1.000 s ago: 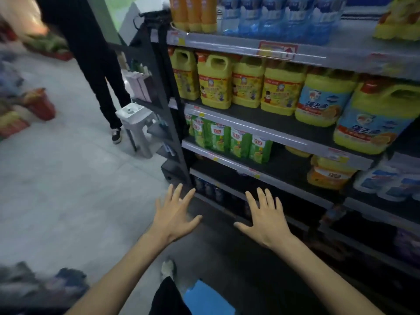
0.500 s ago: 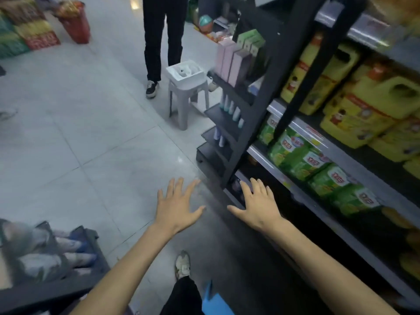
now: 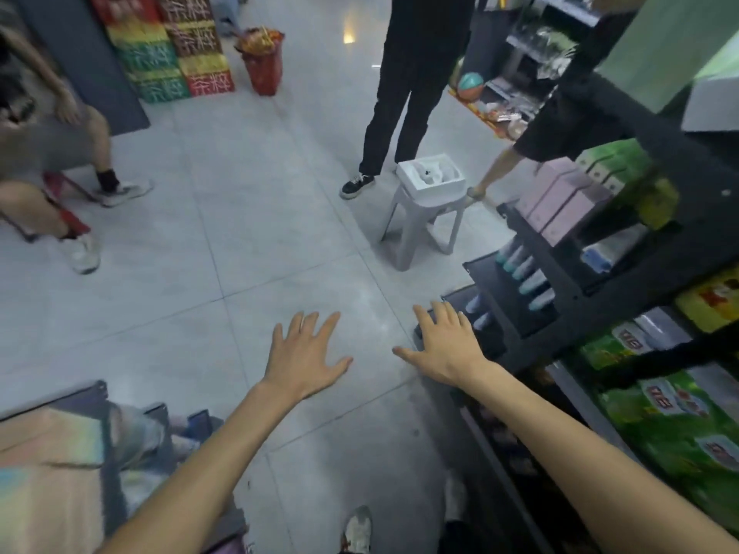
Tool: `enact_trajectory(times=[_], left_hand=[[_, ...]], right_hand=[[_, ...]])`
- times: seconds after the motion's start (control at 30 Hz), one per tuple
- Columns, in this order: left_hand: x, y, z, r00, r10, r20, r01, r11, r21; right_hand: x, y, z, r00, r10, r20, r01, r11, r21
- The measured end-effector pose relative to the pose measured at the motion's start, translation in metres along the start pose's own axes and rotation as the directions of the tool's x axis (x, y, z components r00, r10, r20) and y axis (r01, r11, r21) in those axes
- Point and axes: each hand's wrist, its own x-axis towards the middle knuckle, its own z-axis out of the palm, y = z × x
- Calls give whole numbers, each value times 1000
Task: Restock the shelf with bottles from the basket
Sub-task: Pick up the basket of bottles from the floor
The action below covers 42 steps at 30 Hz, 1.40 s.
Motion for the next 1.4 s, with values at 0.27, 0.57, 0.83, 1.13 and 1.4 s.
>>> enact_trajectory(times=[0.27,0.57,0.83,1.13,1.4], left_hand=[[117,-57,-69,989,-123,-82,126,991,40],[289,-124,-168,959,-248,-138,258,964,63],[388,-204,-232,920,-344,-189,359,932,52],[504,-358,-277,893,-418,-168,425,905,8],[616,-493,-354,899,-389,-200,395,919,-12]], right_hand=[[153,-37,-41,987,-159,37,160,987,-14],[375,-68,-140,967,-250,-44,251,967,33],[524,-126,-207,933,-358,-22,358,934,-19],[709,-243,-239,910,-415,0,414,907,-81],[847,-348,-301,916,-402,6,397,903,-163]])
